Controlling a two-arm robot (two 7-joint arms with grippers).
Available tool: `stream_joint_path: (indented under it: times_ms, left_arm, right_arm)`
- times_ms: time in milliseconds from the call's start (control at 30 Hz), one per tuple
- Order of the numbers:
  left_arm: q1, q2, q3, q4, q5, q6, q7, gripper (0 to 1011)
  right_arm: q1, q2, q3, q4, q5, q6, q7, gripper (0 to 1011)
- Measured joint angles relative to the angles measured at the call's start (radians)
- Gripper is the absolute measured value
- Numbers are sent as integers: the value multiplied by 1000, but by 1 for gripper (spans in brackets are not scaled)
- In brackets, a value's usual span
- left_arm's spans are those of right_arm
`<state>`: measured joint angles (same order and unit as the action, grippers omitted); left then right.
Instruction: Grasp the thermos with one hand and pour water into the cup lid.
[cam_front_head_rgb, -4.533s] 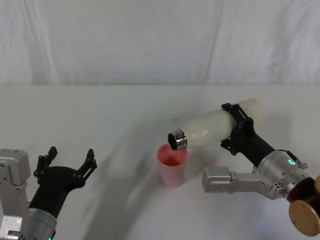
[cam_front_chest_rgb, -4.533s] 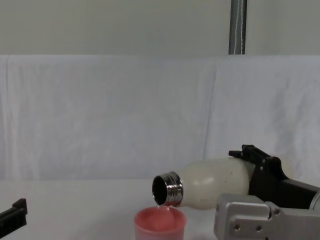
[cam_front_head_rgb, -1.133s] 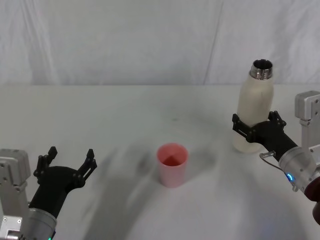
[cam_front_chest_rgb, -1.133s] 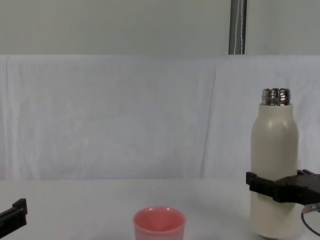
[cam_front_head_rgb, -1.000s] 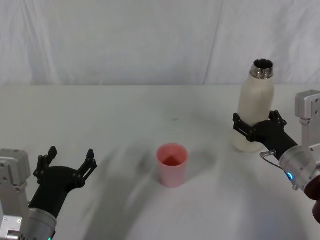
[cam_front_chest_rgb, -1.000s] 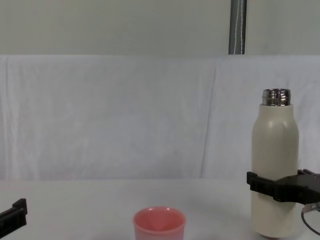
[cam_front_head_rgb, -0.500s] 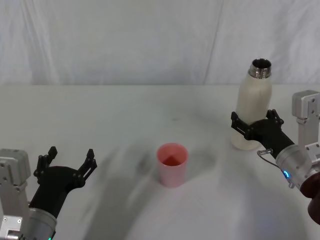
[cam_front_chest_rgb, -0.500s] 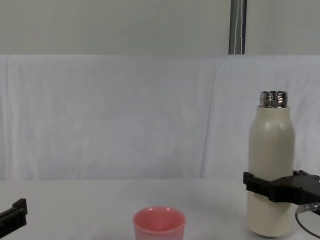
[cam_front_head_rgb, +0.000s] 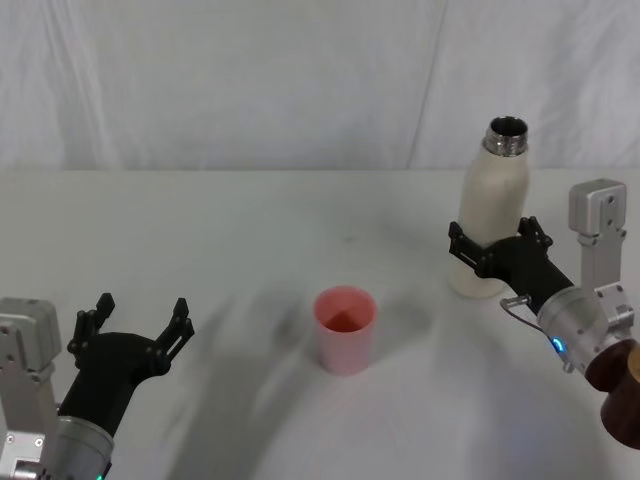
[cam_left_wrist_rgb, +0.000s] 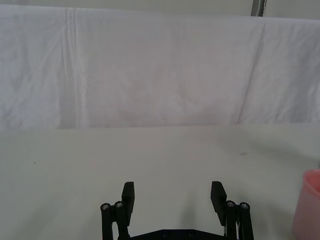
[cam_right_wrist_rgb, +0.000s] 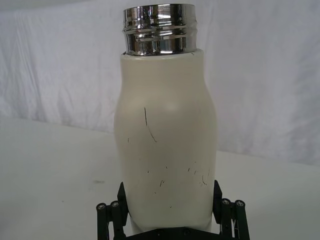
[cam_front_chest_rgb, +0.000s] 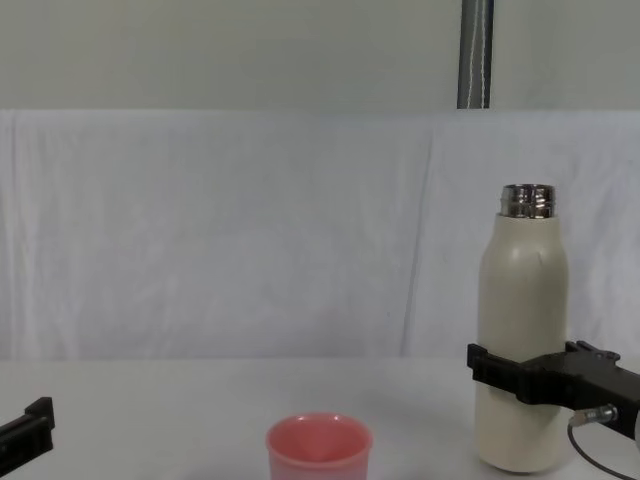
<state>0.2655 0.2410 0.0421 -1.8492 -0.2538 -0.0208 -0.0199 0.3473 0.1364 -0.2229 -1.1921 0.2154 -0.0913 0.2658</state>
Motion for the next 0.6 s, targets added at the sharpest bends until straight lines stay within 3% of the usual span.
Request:
stream_joint_path:
  times_ms: [600]
  left_arm:
    - [0, 0, 0, 0, 0, 0, 0, 1001]
  right_arm:
    - [13, -2, -10, 21, -4, -4, 6, 964]
